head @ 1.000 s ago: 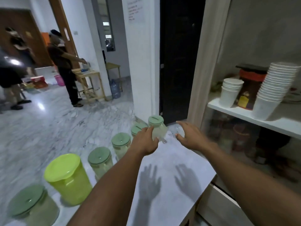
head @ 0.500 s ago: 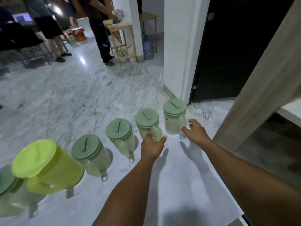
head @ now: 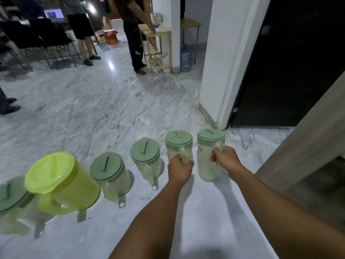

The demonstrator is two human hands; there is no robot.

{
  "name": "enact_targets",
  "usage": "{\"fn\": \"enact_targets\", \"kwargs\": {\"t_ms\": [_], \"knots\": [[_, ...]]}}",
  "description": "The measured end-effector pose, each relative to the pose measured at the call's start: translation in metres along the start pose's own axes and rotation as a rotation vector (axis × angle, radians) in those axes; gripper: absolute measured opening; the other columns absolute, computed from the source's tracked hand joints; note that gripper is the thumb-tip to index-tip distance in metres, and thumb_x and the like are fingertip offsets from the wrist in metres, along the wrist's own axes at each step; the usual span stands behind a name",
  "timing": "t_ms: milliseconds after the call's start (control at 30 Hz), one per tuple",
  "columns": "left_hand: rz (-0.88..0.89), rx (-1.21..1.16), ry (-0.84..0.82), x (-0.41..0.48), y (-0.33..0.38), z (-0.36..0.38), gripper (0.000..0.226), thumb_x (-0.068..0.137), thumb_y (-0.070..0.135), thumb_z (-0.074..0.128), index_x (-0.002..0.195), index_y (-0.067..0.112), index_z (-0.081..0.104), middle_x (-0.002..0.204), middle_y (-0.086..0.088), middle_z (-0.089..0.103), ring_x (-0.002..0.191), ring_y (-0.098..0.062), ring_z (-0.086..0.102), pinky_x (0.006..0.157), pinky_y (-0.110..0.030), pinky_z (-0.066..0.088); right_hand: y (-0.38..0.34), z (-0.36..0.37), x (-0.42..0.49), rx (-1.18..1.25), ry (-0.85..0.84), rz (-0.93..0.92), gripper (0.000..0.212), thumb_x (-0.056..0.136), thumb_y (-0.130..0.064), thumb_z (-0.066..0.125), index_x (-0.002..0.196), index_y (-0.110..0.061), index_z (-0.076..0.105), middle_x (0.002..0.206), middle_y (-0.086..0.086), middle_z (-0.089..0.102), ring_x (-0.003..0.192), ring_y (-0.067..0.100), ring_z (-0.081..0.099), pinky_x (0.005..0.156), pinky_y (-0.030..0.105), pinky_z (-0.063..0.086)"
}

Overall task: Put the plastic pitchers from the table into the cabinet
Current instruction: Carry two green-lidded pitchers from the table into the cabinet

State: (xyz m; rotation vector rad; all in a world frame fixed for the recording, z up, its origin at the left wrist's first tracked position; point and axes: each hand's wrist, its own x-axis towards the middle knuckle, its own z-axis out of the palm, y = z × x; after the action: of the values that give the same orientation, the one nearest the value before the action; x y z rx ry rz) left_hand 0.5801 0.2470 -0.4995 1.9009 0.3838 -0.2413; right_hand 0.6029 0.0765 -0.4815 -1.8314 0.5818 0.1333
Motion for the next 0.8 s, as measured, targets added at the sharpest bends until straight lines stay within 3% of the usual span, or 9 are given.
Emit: {"fn": "enact_targets", "kwargs": {"t_ms": [100, 167, 233, 333, 433, 500, 600, 733, 800], "knots": [[-0.008, -0.058, -0.073, -0.015, 0.014, -0.015, 0.032, 0.078, 0.034, 0.076, 0.093, 0.007, 0.069, 0.089, -0.014, 0.074, 0.074, -0.025, 0.069, 0.075, -0.045, 0.064, -0.01, -0.012, -0.033, 0.021, 0.015, -0.004, 0.016, 0.086, -0.016, 0.057, 0.092, -0.008, 0.069, 0.081, 0.014, 0.074, 0.077, 0.026, 0.075, 0.073, 0.038, 0.053], [-0.002, -0.105, -0.181, -0.034, 0.023, -0.027, 0.03, 0.082, 0.024, 0.078, 0.094, -0.001, 0.068, 0.085, -0.017, 0.07, 0.066, -0.025, 0.065, 0.069, -0.045, 0.064, -0.015, -0.023, -0.063, 0.022, 0.053, -0.022, 0.011, 0.089, -0.015, 0.056, 0.089, -0.011, 0.067, 0.08, 0.012, 0.074, 0.073, 0.023, 0.074, 0.074, 0.036, 0.053], [0.05, -0.101, -0.282, -0.059, 0.031, -0.038, 0.026, 0.082, 0.022, 0.08, 0.092, 0.002, 0.068, 0.085, -0.014, 0.069, 0.065, -0.024, 0.066, 0.07, -0.046, 0.063, -0.019, -0.036, -0.098, 0.028, 0.116, -0.041, 0.009, 0.09, -0.015, 0.057, 0.088, -0.01, 0.066, 0.077, 0.01, 0.073, 0.068, 0.021, 0.074, 0.074, 0.037, 0.054], [0.151, -0.097, -0.406, -0.104, 0.041, -0.052, 0.025, 0.082, 0.024, 0.08, 0.093, 0.004, 0.069, 0.085, -0.011, 0.07, 0.068, -0.022, 0.068, 0.076, -0.049, 0.062, -0.02, -0.057, -0.164, 0.037, 0.218, -0.078, 0.01, 0.092, -0.014, 0.056, 0.092, -0.009, 0.065, 0.079, 0.012, 0.072, 0.069, 0.022, 0.073, 0.067, 0.033, 0.053], [0.232, -0.123, -0.528, -0.16, 0.057, -0.066, 0.044, 0.084, 0.043, 0.077, 0.1, 0.003, 0.071, 0.092, -0.012, 0.075, 0.076, -0.023, 0.072, 0.077, -0.046, 0.063, -0.018, -0.078, -0.245, 0.04, 0.335, -0.094, 0.012, 0.093, -0.016, 0.056, 0.096, -0.008, 0.065, 0.086, 0.013, 0.074, 0.073, 0.022, 0.073, 0.08, 0.038, 0.056], [0.261, -0.131, -0.602, -0.199, 0.07, -0.074, 0.052, 0.086, 0.055, 0.07, 0.1, 0.005, 0.072, 0.094, -0.013, 0.077, 0.086, -0.026, 0.075, 0.079, -0.046, 0.064, -0.016, -0.095, -0.297, 0.043, 0.404, -0.097, 0.018, 0.093, -0.015, 0.056, 0.103, -0.004, 0.067, 0.091, 0.017, 0.074, 0.072, 0.021, 0.072, 0.071, 0.033, 0.054], [0.289, -0.11, -0.725, -0.256, 0.091, -0.076, 0.052, 0.089, 0.057, 0.064, 0.098, 0.007, 0.073, 0.096, -0.015, 0.077, 0.093, -0.031, 0.075, 0.084, -0.049, 0.062, -0.012, -0.126, -0.368, 0.065, 0.514, -0.084, 0.019, 0.094, -0.016, 0.057, 0.104, -0.004, 0.068, 0.094, 0.019, 0.076, 0.072, 0.023, 0.073, 0.056, 0.025, 0.049], [0.369, -0.065, -0.921, -0.332, 0.117, -0.056, 0.047, 0.091, 0.054, 0.063, 0.108, 0.01, 0.07, 0.101, -0.014, 0.077, 0.096, -0.031, 0.074, 0.086, -0.05, 0.061, 0.001, -0.184, -0.455, 0.143, 0.651, -0.076, 0.019, 0.093, -0.022, 0.058, 0.101, -0.006, 0.066, 0.087, 0.02, 0.078, 0.082, 0.03, 0.077, 0.074, 0.038, 0.054], [0.416, -0.034, -1.018, -0.375, 0.126, -0.038, 0.049, 0.091, 0.055, 0.062, 0.113, 0.012, 0.068, 0.101, -0.012, 0.077, 0.096, -0.03, 0.074, 0.085, -0.048, 0.062, 0.012, -0.217, -0.502, 0.155, 0.725, -0.087, 0.02, 0.092, -0.021, 0.06, 0.1, -0.004, 0.066, 0.083, 0.02, 0.077, 0.079, 0.03, 0.077, 0.075, 0.04, 0.056]]}}
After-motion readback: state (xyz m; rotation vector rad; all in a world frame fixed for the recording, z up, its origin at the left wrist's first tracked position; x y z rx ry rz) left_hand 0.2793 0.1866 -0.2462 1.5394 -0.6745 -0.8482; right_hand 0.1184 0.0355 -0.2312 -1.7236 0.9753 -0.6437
